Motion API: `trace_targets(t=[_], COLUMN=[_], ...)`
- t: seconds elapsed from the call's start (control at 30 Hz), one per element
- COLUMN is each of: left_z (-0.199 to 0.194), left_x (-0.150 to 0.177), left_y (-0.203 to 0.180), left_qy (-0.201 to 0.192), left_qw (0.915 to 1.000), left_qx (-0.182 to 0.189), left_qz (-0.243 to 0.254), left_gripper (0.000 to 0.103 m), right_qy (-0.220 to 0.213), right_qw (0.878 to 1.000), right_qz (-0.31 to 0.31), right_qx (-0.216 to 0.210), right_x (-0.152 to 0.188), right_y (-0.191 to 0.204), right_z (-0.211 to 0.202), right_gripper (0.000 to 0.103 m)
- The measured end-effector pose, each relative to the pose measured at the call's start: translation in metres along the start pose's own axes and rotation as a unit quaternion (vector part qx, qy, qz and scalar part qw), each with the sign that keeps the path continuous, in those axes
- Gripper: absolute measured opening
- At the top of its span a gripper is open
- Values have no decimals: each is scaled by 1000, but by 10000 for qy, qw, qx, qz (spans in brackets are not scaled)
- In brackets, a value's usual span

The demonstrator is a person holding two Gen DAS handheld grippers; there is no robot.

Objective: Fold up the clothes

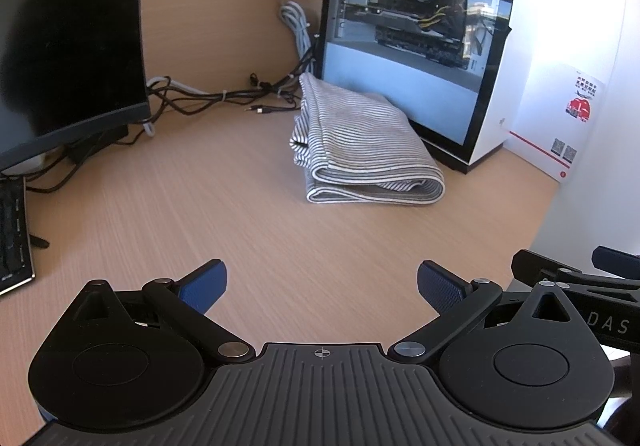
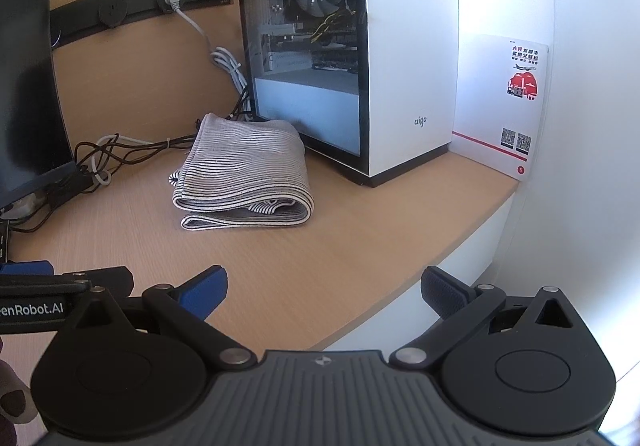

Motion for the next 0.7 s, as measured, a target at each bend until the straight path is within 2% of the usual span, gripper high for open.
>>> trace_targets(t=[0.7], left_z=[2], left_x=[-2], left_y=[-2], left_qy=[-4], left_qw=[10000], left_qx=[36], left_qz=[78], left_gripper=[103], right_qy=[37], right_qw=[10000], right_qz=[7], right_qx=[12], right_x=[-2], right_y=[-3], right_z=[4], right_gripper=[103])
Point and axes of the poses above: each gripper's, at about its wrist camera, not at the fingertips, and z roughly the way its jaws point, y to its left, x to its underside, the point moved 8 cm from there along z, roughly the way its jaws point, and after that the axes turned 7 degrees about y, right-handed, at the moved point
